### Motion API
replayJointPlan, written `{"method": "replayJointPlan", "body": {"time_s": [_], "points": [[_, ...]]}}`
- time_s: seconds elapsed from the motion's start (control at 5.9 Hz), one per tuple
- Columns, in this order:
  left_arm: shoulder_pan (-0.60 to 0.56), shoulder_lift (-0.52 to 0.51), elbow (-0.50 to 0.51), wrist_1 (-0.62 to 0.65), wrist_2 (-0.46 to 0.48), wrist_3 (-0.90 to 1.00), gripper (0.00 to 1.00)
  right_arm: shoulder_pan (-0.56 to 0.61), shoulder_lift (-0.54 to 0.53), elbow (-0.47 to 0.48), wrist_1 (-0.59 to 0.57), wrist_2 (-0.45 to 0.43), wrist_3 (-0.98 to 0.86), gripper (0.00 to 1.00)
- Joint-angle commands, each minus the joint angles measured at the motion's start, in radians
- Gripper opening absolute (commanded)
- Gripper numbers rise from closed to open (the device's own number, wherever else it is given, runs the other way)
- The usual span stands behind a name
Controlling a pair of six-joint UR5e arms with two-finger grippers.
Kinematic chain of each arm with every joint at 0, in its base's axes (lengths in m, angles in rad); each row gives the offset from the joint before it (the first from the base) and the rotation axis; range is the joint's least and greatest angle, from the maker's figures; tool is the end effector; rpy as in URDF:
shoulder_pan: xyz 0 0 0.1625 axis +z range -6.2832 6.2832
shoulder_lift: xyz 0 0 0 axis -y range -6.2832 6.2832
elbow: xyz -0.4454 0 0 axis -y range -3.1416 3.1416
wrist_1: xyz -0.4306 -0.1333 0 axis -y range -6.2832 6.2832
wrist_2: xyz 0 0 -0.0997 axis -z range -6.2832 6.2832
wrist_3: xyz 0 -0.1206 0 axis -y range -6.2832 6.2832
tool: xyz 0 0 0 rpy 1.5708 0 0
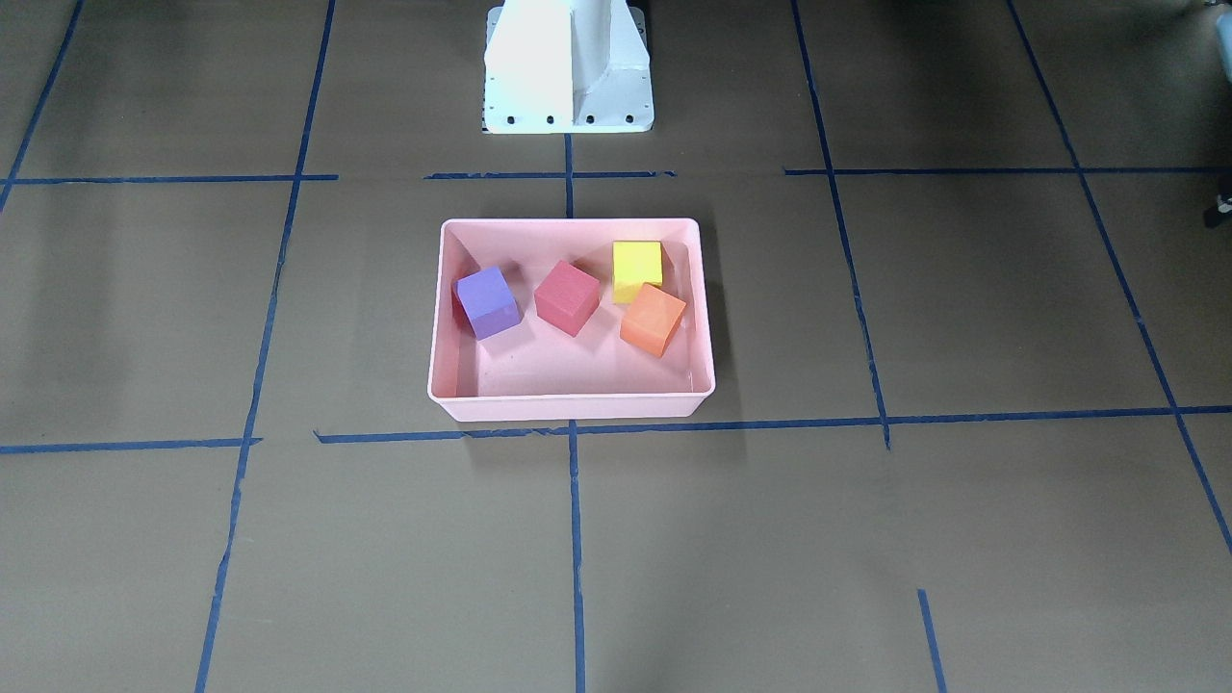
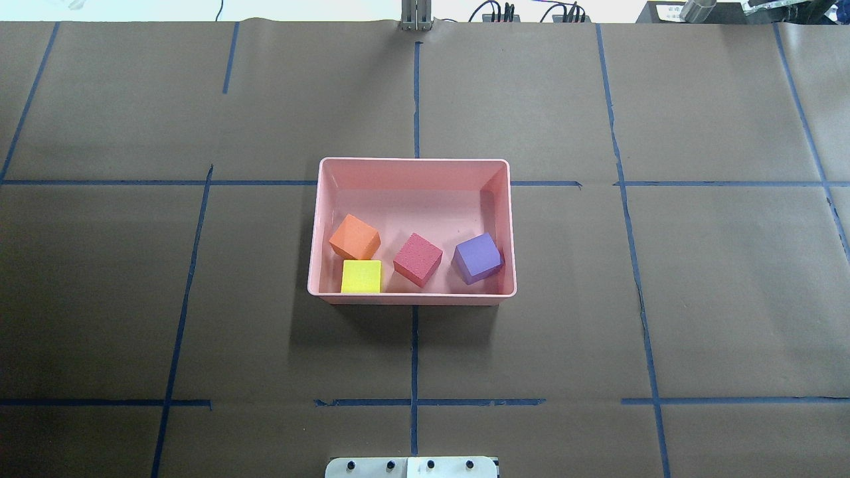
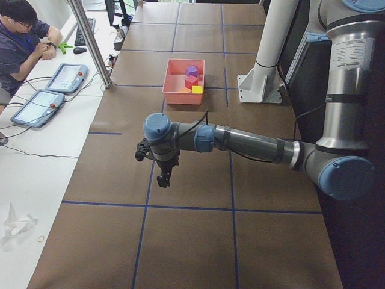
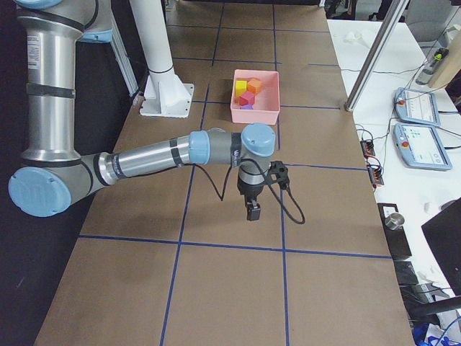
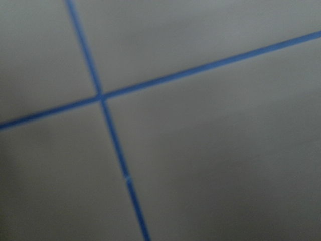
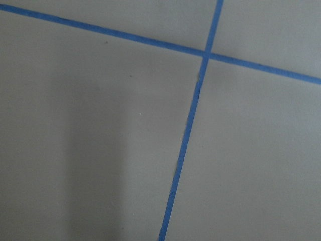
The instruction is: Place blocks into pink bin with both arms
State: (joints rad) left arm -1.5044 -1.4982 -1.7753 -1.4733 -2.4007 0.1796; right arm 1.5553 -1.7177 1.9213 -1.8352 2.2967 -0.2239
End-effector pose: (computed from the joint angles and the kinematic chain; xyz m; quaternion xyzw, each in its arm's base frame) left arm -0.0112 -0.4988 0.6280 0.0385 0.4016 0.1191 0.9072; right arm 0.0463 -0.4513 0.6121 0.0087 -0.3559 -0.1009 0.9290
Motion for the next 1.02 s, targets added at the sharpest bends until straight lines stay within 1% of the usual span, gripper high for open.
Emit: {"method": "replayJointPlan", "body": {"time_s": [0.0,0.17,0.85], "points": [[-0.049,0.088,-0.009,-0.065,-0.003,0.004,1.0,0.017,-0.034,-0.007,0.002,0.001,0.003,1.0],[-0.05,0.092,0.014,-0.067,0.009,0.006,1.0,0.017,-0.034,-0.004,0.002,0.001,0.006,1.0],[-0.053,0.144,-0.01,-0.056,0.017,0.003,1.0,0.017,-0.04,-0.005,0.002,0.003,0.0,1.0]]}}
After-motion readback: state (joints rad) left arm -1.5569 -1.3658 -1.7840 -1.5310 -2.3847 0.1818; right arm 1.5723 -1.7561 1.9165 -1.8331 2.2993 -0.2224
